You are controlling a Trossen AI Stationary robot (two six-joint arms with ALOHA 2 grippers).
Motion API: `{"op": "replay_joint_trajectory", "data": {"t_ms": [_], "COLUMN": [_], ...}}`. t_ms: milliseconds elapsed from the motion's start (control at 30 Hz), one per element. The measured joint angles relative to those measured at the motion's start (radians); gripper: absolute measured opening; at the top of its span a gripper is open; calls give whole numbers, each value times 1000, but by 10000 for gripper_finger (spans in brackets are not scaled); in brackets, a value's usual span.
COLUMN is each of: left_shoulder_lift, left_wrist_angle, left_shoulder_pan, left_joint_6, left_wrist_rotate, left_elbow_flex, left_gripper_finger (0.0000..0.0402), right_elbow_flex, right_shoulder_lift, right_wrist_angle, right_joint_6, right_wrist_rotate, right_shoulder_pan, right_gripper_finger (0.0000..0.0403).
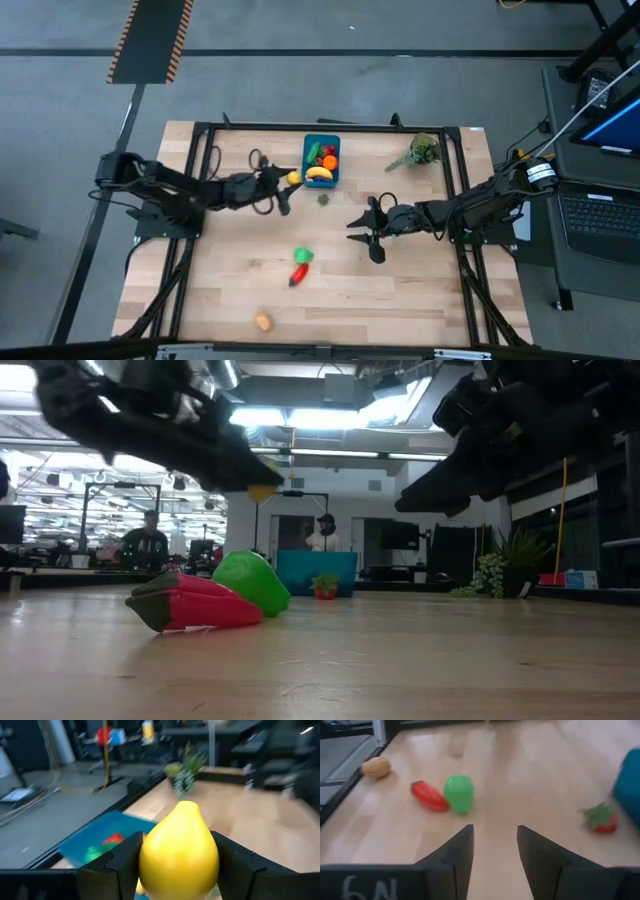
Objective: Pick and placing Produce into tupperware
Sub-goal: Put the lemon into the blue bin
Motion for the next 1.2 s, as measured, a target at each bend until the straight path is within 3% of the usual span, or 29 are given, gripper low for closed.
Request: {"op": "replay_joint_trajectory", "data": {"t_ms": [167,467,800,1200], "left_shoulder_lift": [95,217,366,563], "left_wrist_angle": [-196,-650,-1030,-1362], "left_shoulder_pan": [85,240,363,384], "left_joint_6": [0,87,205,335], "left_wrist_rotate": [52,275,453,484], "left_elbow_flex": [148,465,750,1069], "left_gripper_finger": [199,199,199,199], "right_elbow_flex": [0,0,0,0], "right_shoulder_lift": [0,0,0,0], "right_wrist_angle": [22,25,17,16], "right_joint_6": [-78,-104,-102,-101], "right_wrist_rotate": [58,58,32,28], "right_shoulder_pan": [-4,-55,-67,-67], "right_gripper_finger": [153,153,153,153]}}
